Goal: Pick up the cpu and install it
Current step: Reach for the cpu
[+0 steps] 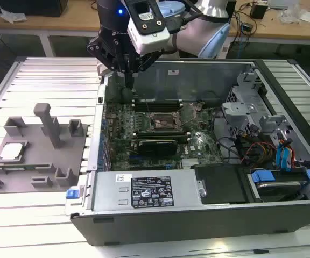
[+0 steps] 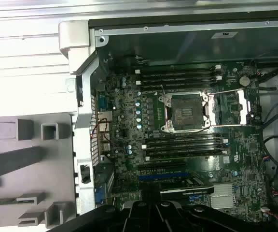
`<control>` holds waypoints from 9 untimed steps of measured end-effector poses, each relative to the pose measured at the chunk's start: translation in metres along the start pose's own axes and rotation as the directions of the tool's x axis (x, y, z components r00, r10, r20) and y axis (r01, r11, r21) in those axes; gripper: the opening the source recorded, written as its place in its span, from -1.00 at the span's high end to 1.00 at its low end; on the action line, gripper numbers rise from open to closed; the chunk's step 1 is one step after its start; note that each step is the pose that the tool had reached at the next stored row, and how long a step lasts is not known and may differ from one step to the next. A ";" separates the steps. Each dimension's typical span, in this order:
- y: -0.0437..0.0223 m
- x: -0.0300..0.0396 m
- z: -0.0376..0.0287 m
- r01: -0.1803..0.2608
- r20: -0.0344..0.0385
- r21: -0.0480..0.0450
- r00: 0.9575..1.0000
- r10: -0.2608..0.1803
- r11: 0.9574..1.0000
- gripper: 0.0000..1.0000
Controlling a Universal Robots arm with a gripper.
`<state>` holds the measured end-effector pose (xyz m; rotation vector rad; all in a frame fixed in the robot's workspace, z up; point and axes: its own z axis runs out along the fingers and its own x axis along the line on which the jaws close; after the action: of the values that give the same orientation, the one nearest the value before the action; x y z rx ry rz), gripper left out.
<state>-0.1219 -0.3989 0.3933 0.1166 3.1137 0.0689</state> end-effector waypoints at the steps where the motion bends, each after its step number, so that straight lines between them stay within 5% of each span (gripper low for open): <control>1: 0.0000 0.0000 0.0000 0.000 0.000 0.000 1.000 0.000 1.000 0.79; 9: 0.0000 0.0002 0.0000 0.000 0.000 0.000 1.000 0.000 1.000 0.79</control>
<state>-0.1220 -0.3988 0.3932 0.1164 3.1136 0.0690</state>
